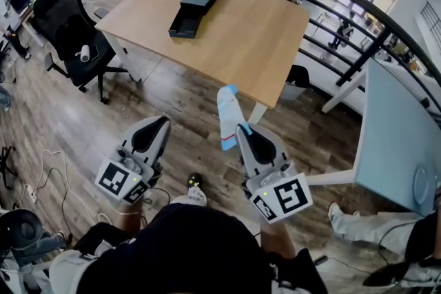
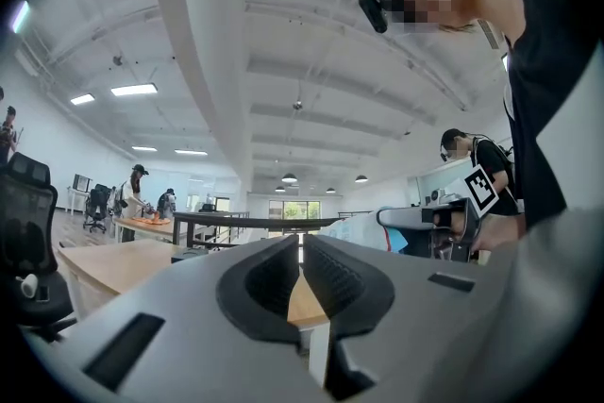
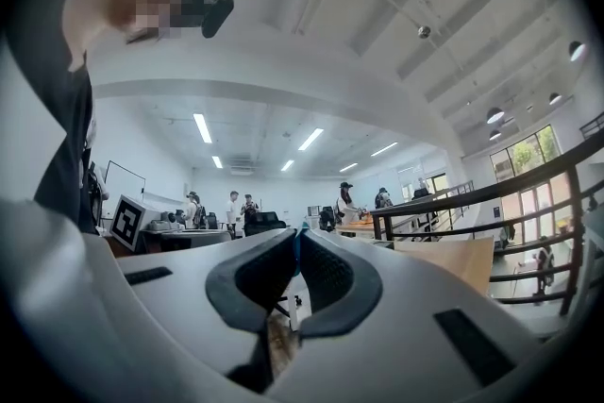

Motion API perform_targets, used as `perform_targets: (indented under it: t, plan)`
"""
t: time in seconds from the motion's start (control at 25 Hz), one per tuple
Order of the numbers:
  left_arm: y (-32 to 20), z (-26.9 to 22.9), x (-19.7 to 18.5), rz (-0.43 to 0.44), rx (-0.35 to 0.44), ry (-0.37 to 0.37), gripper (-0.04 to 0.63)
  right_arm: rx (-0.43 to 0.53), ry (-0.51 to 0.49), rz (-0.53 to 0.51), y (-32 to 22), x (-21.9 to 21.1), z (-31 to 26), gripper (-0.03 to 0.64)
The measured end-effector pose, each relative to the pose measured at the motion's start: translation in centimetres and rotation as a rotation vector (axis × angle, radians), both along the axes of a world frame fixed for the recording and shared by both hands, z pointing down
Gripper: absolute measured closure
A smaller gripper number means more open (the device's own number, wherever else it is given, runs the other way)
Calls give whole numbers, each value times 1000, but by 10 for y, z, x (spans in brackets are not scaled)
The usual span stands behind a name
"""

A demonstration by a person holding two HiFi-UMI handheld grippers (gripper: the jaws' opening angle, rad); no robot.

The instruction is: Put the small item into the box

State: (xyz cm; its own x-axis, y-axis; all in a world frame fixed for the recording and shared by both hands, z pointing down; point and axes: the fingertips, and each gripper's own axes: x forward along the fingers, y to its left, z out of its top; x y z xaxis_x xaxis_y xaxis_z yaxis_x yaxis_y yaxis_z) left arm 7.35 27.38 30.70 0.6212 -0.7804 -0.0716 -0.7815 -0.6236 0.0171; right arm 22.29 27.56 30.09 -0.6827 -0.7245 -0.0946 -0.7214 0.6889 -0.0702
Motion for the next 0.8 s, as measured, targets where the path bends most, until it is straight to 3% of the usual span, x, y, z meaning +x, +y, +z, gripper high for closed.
perform_targets:
  t: [0.8]
  plan:
    - [-91,2,-109,-19,-16,24,572,13,40,8,-96,-104,-10,591]
